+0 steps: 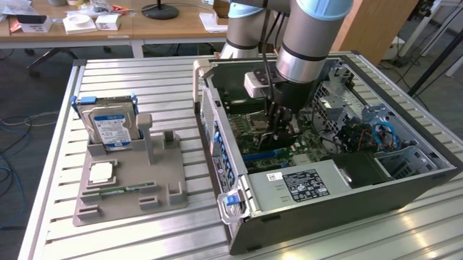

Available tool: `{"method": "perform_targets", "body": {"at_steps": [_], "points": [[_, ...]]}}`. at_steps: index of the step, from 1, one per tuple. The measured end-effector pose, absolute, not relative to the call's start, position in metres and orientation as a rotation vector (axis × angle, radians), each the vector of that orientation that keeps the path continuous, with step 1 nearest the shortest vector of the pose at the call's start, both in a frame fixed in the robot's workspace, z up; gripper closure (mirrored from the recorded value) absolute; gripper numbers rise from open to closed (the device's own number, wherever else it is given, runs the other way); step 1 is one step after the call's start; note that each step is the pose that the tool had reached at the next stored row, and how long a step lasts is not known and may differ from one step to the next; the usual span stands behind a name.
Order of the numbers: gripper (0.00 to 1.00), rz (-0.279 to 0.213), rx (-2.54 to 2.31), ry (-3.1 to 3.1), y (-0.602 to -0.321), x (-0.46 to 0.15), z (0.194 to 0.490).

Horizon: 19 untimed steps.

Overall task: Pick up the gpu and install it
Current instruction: 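Insert the gpu into the slot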

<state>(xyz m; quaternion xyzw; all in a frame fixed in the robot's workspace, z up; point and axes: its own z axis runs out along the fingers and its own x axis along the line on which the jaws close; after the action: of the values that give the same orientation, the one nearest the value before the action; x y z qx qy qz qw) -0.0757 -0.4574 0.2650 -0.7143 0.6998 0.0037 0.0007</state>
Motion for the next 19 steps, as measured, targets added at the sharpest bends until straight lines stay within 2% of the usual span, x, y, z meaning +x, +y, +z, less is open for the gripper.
{"method": "perform_targets", "body": {"at_steps": [19], "points": [[0.74, 0.011, -2.243, 2.197, -0.4573, -0.0805, 0.258]]}}
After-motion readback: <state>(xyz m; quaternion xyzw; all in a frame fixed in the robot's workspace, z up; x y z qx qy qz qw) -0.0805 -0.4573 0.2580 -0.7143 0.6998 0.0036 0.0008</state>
